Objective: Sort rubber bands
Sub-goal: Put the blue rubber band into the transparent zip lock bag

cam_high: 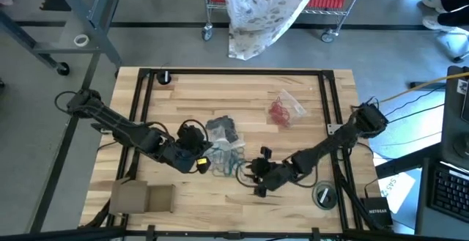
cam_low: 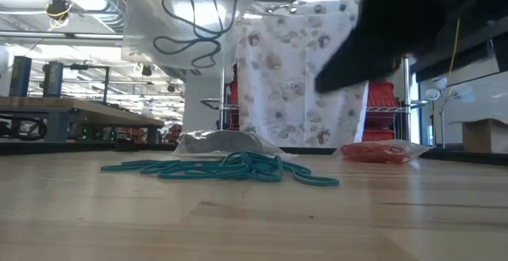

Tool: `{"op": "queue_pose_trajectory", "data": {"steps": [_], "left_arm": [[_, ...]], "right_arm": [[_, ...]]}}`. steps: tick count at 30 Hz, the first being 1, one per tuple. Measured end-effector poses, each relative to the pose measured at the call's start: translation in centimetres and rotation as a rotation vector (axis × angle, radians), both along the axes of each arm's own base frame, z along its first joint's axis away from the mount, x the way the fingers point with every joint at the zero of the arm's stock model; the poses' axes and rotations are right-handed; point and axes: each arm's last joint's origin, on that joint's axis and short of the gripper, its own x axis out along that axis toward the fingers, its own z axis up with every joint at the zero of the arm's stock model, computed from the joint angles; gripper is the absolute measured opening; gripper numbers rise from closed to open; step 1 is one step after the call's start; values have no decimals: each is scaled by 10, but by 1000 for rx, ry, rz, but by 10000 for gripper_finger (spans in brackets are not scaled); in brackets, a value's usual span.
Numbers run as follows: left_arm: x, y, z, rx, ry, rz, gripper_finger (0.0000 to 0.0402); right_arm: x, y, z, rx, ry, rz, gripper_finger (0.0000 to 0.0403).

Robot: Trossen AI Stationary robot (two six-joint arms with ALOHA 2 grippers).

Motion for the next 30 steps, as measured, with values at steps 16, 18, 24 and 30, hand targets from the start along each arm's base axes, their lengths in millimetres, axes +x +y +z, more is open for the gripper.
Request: {"op": "queue_pose_trajectory", "data": {"steps": [16, 18, 24, 30], "left_arm": [[0, 0, 0, 23, 5, -8, 0], [0, 0, 0, 22, 4, -7, 0], [1, 0, 1, 18, -5, -9, 0], [1, -1, 1, 17, -6, -11, 0]], "right_arm": [[36, -12, -59, 28, 108, -75, 133], [37, -14, -59, 24, 107, -83, 129], [37, -17, -60, 13, 132, -89, 48], [34, -13, -61, -29, 146, -42, 10]]}}
